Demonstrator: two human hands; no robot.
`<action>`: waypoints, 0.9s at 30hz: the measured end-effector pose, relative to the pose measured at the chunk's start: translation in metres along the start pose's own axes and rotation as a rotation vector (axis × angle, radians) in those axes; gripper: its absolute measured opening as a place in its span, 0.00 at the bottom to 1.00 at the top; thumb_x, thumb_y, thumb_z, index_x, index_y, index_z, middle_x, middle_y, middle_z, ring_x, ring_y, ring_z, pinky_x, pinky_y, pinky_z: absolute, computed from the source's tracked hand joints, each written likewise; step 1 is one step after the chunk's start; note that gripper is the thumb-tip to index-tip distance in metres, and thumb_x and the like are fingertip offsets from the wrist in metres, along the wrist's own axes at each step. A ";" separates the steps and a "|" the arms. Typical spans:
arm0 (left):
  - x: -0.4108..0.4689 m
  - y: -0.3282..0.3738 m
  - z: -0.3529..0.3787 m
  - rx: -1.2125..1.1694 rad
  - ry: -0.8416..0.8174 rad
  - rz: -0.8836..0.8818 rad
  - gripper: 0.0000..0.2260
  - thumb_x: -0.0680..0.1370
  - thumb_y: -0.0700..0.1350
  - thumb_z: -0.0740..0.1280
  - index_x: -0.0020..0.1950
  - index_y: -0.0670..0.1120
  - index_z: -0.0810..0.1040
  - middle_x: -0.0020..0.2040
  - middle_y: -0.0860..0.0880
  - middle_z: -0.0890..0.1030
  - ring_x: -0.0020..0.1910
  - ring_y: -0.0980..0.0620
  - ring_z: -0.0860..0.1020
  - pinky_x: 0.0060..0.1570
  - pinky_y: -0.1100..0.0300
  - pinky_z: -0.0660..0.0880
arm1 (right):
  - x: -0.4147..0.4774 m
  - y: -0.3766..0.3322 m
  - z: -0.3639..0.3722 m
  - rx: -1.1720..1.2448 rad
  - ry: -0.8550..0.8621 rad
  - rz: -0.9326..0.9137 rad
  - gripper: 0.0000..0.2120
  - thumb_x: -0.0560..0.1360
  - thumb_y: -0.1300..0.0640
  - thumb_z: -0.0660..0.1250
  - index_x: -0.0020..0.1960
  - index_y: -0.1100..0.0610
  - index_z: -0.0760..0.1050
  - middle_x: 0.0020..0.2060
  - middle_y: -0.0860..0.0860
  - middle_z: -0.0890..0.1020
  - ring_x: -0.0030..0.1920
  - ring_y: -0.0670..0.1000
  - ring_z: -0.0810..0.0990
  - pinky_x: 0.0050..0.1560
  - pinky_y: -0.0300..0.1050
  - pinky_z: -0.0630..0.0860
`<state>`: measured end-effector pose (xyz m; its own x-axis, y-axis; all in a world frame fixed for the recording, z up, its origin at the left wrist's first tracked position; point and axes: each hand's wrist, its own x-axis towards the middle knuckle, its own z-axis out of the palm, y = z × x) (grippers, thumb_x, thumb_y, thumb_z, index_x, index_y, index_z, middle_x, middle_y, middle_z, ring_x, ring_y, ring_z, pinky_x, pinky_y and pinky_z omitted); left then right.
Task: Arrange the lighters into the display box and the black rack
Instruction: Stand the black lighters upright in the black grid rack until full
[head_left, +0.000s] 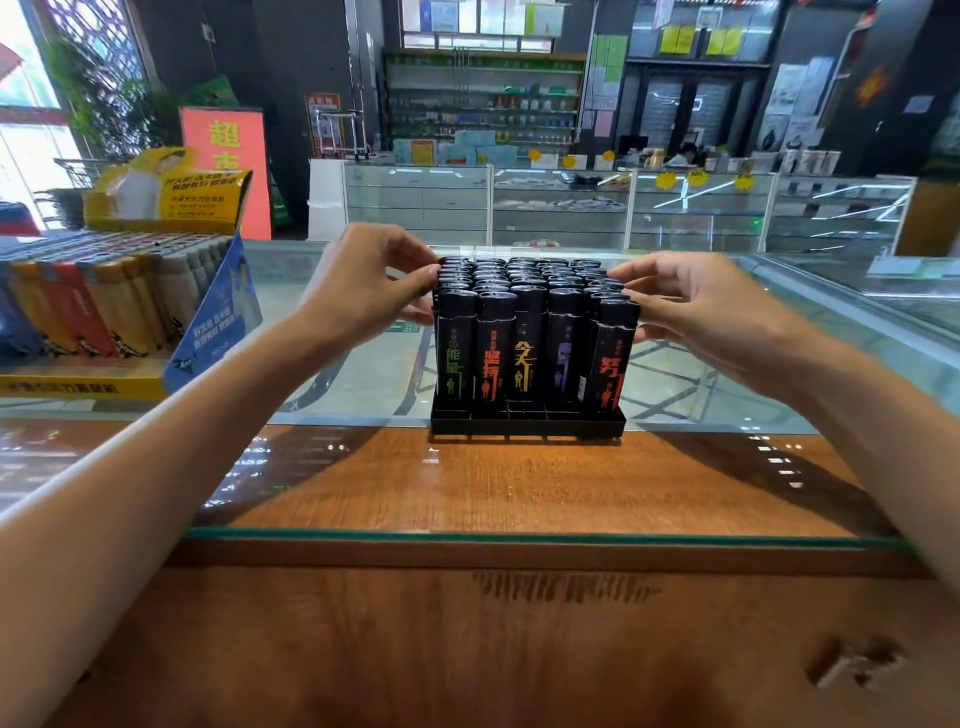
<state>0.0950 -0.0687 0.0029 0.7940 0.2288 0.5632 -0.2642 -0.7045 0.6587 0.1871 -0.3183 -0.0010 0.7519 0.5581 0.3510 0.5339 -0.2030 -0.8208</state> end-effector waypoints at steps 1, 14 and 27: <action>0.000 0.000 0.000 -0.005 0.002 -0.006 0.07 0.75 0.37 0.67 0.52 0.36 0.78 0.42 0.45 0.80 0.33 0.57 0.80 0.32 0.70 0.77 | 0.000 0.000 0.000 0.005 0.002 0.003 0.06 0.75 0.60 0.64 0.52 0.54 0.75 0.45 0.51 0.81 0.38 0.38 0.81 0.37 0.32 0.76; -0.003 0.002 -0.001 -0.076 -0.038 0.001 0.09 0.76 0.37 0.66 0.54 0.35 0.78 0.41 0.47 0.81 0.32 0.60 0.80 0.33 0.69 0.77 | -0.001 0.001 0.000 0.059 -0.009 0.008 0.08 0.75 0.61 0.65 0.54 0.58 0.76 0.49 0.57 0.81 0.43 0.46 0.81 0.40 0.35 0.78; -0.009 0.006 -0.009 -0.149 -0.073 -0.003 0.10 0.76 0.38 0.65 0.56 0.36 0.78 0.45 0.44 0.82 0.40 0.53 0.82 0.37 0.66 0.79 | -0.005 0.000 0.001 0.127 -0.011 0.012 0.13 0.70 0.58 0.67 0.54 0.61 0.77 0.50 0.60 0.81 0.47 0.52 0.80 0.48 0.43 0.80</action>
<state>0.0816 -0.0688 0.0061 0.8311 0.1772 0.5271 -0.3360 -0.5954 0.7299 0.1828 -0.3205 -0.0029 0.7535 0.5650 0.3361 0.4708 -0.1069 -0.8758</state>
